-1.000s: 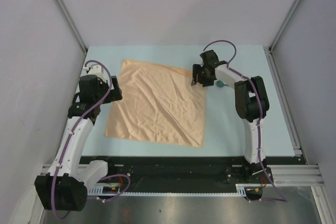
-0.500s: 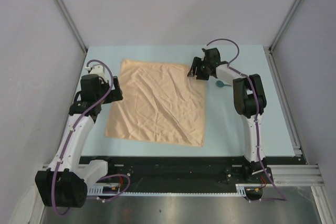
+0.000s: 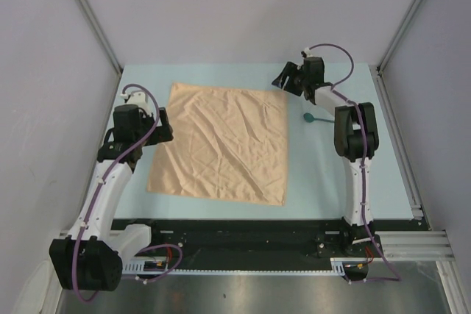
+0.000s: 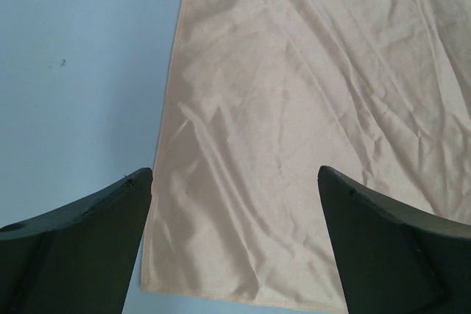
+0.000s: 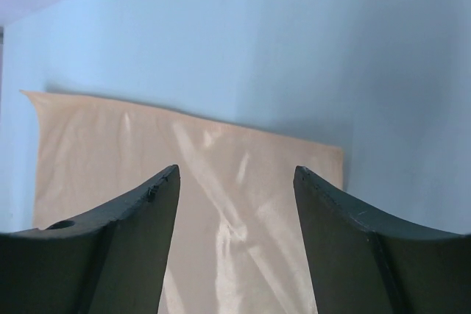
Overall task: Fold the napkin, place the utensils inside, and roll it up
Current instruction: Flatten the napkin out
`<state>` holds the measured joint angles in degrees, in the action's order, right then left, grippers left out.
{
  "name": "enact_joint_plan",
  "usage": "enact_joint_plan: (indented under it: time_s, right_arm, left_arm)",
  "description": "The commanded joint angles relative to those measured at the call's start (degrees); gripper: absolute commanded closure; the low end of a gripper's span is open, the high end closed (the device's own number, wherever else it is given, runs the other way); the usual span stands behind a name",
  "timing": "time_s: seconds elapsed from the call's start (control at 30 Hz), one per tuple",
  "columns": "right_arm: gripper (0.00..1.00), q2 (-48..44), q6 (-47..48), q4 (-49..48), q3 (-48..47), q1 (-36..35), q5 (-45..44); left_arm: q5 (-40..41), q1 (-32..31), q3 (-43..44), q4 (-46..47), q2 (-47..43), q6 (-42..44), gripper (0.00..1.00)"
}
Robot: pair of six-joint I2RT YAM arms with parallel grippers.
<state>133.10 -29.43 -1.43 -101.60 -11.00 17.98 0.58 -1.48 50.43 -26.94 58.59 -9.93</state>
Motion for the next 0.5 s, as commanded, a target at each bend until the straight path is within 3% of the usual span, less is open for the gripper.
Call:
enact_joint_plan:
  time_s: [0.0,0.1,0.13,0.2,0.27,0.3,0.47]
  right_arm:
    - [0.32,-8.45,3.15,0.18,-2.47,0.90,0.48]
    - [0.32,-16.27,3.33,4.23,1.91,1.95,-0.40]
    - [0.32,-21.51,3.24,4.85,6.72,2.39,-1.10]
    - [0.32,-26.81,3.50,7.91,11.32,2.92,-3.90]
    - [0.32,-34.19,4.12,10.47,18.43,3.70,-7.58]
    - [0.32,-36.57,4.29,13.09,20.98,4.15,-8.74]
    - [0.31,-54.39,5.08,18.91,34.60,9.23,-13.67]
  left_arm:
    - [-3.93,-4.73,-1.48,4.26,-2.94,1.76,0.03]
    - [3.94,-14.75,-1.22,3.65,-3.31,-0.16,0.04]
    - [4.86,-22.27,-1.48,4.00,-2.70,-2.52,0.06]
    - [5.83,-29.34,-2.00,4.87,-1.29,-6.05,0.08]
    - [9.08,-40.67,-5.25,10.83,1.34,-10.01,0.10]
    - [9.87,-47.59,-6.22,12.94,3.01,-11.32,0.11]
    - [11.90,-62.40,-2.46,20.61,19.87,-16.70,0.22]
